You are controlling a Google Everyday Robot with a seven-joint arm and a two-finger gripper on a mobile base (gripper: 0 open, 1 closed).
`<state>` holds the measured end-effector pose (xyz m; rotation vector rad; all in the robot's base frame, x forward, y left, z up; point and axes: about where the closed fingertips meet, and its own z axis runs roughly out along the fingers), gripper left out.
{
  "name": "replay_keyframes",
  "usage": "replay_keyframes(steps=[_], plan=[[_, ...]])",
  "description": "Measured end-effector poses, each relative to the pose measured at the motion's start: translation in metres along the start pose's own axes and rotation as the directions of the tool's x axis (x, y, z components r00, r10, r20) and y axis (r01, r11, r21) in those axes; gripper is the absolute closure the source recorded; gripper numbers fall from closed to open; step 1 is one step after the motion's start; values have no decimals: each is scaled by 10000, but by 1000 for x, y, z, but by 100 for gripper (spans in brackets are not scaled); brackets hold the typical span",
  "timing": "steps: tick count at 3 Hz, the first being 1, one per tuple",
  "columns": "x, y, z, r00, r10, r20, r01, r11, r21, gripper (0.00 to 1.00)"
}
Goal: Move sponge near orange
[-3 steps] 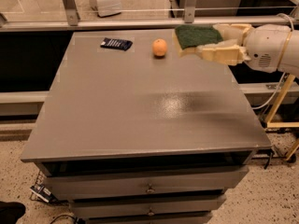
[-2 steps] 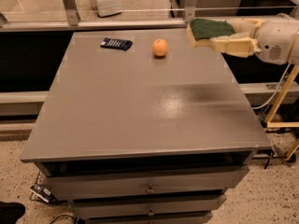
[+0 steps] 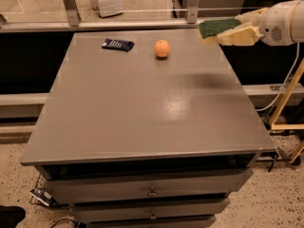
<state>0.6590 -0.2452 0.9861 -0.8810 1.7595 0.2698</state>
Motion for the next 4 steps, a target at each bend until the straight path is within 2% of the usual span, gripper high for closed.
replay_keyframes(steps=[1,2,4], plan=[[20,-15,9,9962,50,-874,-20,9994,348,100],[43,-21,22,9935,287,-1101,-239,9987,445,100],[73,-20,70,9957,430,-820,-426,9991,57,100]])
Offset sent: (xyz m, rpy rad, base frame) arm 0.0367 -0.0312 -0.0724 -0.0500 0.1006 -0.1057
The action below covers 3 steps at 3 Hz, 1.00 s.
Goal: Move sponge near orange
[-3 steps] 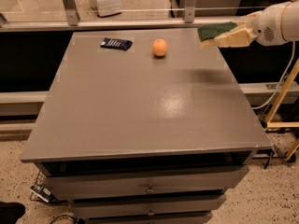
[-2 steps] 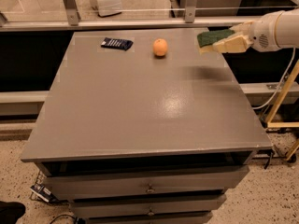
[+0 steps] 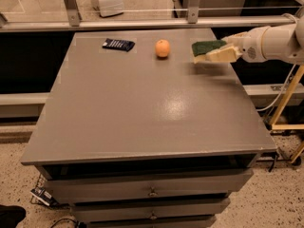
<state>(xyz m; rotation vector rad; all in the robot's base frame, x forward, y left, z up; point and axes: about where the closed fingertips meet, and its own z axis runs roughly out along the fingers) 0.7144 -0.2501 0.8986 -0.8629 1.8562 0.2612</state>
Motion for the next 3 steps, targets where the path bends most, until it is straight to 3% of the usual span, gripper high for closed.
replay_keyframes(steps=[1,2,3], plan=[[11,1,22,9997,-2,-224,-2,9999,-167,100],[10,3,23,9998,-1,-212,-3,9998,-203,82],[10,4,26,9998,-1,-212,-5,9997,-249,57]])
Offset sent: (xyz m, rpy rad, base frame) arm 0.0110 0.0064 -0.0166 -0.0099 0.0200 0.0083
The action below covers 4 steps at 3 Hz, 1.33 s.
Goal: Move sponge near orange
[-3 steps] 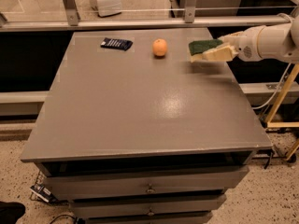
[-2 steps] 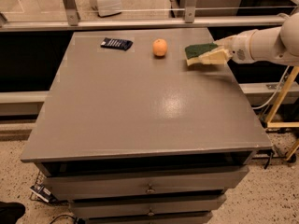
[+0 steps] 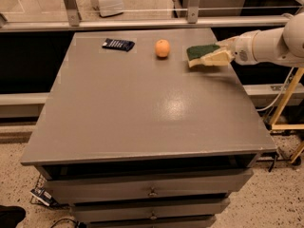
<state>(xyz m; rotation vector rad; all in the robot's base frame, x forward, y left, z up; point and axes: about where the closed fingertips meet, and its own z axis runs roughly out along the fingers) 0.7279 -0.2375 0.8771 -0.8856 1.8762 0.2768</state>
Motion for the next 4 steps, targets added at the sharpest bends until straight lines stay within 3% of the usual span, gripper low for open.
replay_keyframes(steps=[2,3,4], plan=[[0,3,5,10000,1,-2,-1,10000,-93,12],[0,5,8,10000,1,-3,-1,9999,-140,0],[0,5,8,10000,1,-3,-1,9999,-140,0]])
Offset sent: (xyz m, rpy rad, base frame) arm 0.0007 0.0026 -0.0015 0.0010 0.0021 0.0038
